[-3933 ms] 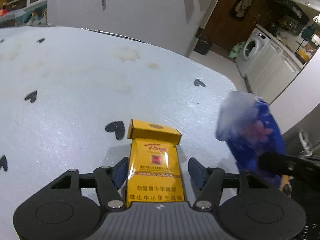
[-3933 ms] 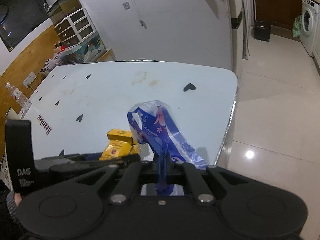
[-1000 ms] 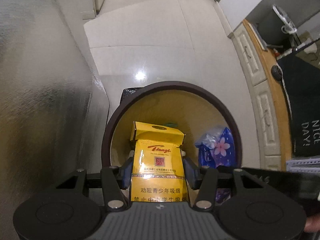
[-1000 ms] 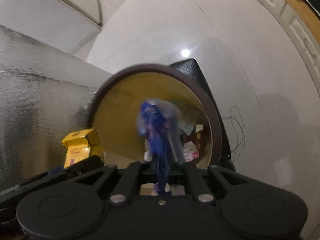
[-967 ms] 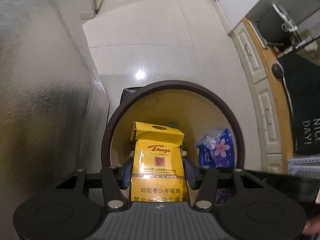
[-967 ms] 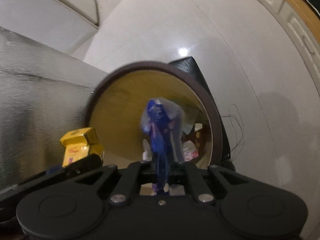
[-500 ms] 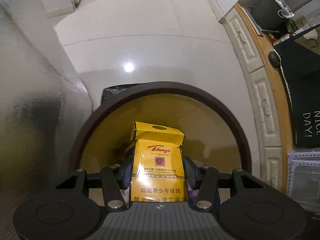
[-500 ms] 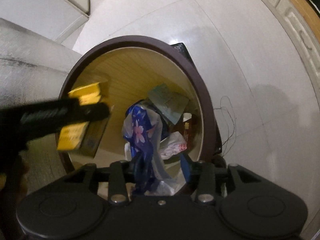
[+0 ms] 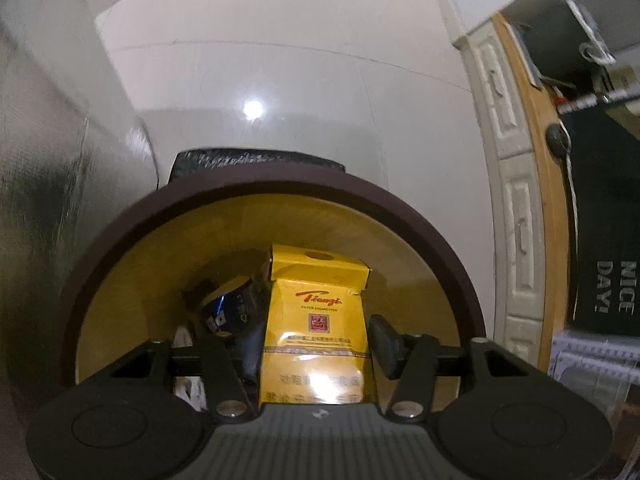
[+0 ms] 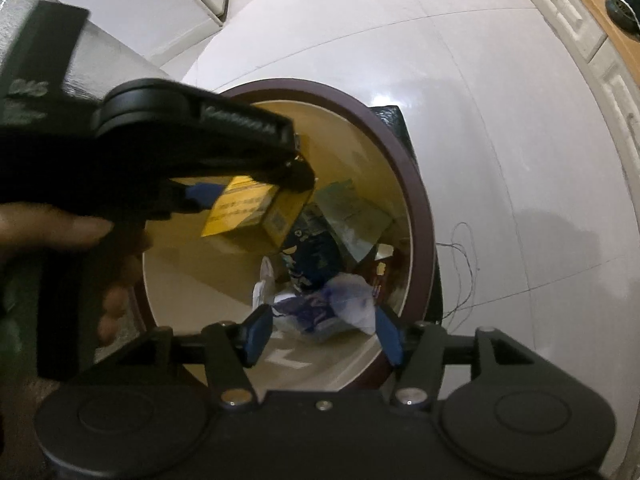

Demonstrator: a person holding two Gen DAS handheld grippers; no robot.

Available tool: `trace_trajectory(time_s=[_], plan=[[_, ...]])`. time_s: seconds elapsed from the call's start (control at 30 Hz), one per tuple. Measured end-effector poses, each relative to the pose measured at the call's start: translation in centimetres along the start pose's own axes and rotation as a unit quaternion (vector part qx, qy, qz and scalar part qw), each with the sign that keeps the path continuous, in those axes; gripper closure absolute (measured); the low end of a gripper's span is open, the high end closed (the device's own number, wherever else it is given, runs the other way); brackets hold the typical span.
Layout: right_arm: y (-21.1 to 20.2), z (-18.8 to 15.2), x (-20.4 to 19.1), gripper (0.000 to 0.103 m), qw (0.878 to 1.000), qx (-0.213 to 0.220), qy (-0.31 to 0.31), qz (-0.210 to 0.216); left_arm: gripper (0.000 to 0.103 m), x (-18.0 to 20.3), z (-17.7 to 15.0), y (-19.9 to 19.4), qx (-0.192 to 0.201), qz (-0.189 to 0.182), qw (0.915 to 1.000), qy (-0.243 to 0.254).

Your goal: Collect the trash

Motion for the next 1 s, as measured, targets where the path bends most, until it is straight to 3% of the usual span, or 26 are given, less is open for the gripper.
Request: trace_trajectory(time_s=[0.43, 0.67, 1.0], plan=[[-2.6, 0.7, -0.4, 0.045, 1.0, 0.023, -0.012, 0.01, 0.017, 1.2, -0.1, -4.4, 0.037, 0.013, 0.9989, 0.025], [-7.2, 1.1, -1.6, 0.043, 0.998, 0.045, -0.049, 0.017, 0.008, 1.6, -1.2, -10.0, 0.072, 0.023, 0.9965, 0.036], [-15.3, 1.2, -3.2, 0.032, 0.991, 0.098, -0.088, -0.001, 0.0, 1.8, -4.3, -18.8, 0.13, 0.039, 0.9899, 0.041]])
Point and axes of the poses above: each gripper's, at about its wrist camera, not at the fingertips, and y roughly the way its jaws point, x to its right, z to its top, the point moved 5 cm from there along y, roughly the way its jaws point, and after that the axes turned 5 degrees about -x, right-handed, at the moved point
